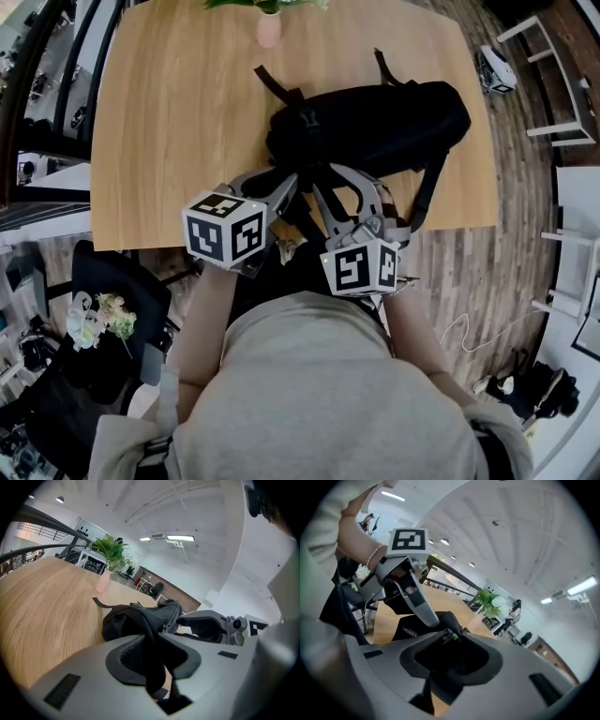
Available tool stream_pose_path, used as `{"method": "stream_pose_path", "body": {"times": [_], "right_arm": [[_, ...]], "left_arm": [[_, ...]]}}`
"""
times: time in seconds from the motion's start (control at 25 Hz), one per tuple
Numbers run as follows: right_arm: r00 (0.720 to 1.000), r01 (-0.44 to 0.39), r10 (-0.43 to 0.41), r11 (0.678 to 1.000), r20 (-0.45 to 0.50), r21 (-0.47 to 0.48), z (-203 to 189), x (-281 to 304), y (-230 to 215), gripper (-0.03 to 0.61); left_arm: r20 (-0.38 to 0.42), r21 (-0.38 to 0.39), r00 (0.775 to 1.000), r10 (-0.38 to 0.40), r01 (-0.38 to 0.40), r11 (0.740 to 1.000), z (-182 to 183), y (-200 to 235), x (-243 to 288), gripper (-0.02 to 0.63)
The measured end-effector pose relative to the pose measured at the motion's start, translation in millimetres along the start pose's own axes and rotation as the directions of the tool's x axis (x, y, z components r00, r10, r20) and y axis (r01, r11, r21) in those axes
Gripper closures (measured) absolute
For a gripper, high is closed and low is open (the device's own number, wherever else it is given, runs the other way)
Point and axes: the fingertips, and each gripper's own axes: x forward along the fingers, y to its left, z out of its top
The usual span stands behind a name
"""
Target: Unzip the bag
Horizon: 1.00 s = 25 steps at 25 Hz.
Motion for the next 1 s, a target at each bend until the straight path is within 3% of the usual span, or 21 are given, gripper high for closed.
{"method": "stream_pose_path", "body": {"times": [0.12,0.44,0.8,1.0], "right_arm": [[1.0,0.012,-0.015,0.993,-0.024,-0.12,-5.1,4.0,6.1,0.439],[0.999,0.024,-0.039,0.946,-0.038,-0.322,-12.9,16.1,15.5,0.405],[0.998,0.013,-0.036,0.915,-0.05,-0.404,-18.2,27.8,18.1,0.411],[0.999,0.033,-0.044,0.932,-0.022,-0.36,-10.1,22.2,10.9,0.419]], "left_arm": [[0.004,-0.005,1.0,-0.004,0.004,1.0,0.8,0.0,-0.1,0.525],[0.01,-0.027,1.0,0.005,-0.004,1.0,-2.0,1.0,0.9,0.529],[0.001,-0.029,1.0,0.004,-0.004,1.0,-4.0,0.2,0.8,0.538],[0.009,-0.039,1.0,-0.009,0.009,0.999,-1.6,1.0,0.3,0.538]]}}
